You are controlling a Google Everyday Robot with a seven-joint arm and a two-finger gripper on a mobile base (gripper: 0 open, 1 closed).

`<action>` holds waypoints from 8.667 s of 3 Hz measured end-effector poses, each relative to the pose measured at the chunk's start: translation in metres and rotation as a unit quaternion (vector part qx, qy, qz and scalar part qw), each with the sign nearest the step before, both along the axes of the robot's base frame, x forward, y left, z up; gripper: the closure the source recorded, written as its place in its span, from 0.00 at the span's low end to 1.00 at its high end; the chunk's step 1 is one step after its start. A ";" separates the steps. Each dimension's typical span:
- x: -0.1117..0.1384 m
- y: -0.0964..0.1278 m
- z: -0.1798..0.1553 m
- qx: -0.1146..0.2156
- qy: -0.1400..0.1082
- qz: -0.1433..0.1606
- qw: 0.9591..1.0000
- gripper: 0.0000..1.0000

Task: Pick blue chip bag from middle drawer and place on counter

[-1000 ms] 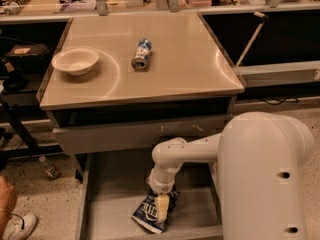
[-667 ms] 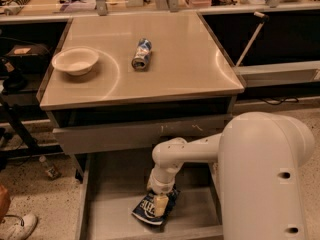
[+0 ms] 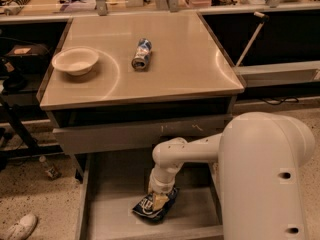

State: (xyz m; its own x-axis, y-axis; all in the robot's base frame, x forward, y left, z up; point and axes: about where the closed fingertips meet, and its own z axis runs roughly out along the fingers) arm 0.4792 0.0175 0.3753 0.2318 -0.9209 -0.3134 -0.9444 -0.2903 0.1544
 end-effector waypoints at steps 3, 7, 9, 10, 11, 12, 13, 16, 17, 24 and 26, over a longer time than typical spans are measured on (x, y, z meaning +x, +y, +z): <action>-0.009 -0.002 0.032 0.005 -0.014 -0.039 0.999 1.00; -0.043 -0.052 0.164 -0.059 -0.057 -0.153 0.985 1.00; -0.040 -0.059 0.178 -0.066 -0.060 -0.161 0.983 1.00; -0.026 -0.075 0.212 -0.086 -0.073 -0.178 0.977 1.00; -0.011 -0.094 0.248 -0.108 -0.085 -0.197 0.971 1.00; -0.005 -0.122 0.280 -0.135 -0.096 -0.225 0.960 1.00; -0.001 -0.150 0.310 -0.168 -0.112 -0.254 0.946 1.00; 0.019 -0.209 0.448 -0.245 -0.192 -0.307 0.899 1.00; 0.032 -0.213 0.492 -0.251 -0.219 -0.304 0.892 1.00; 0.228 -0.149 0.498 -0.089 -0.292 -0.228 0.925 1.00; 0.262 -0.133 0.476 -0.066 -0.293 -0.222 0.928 1.00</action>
Offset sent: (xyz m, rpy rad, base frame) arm -0.0006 0.0038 0.0181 0.0032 -0.0196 -0.0364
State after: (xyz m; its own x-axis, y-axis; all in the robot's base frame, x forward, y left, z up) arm 0.7410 -0.1159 0.8509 -0.0842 -0.9877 -0.1316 -0.8995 0.1322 -0.4163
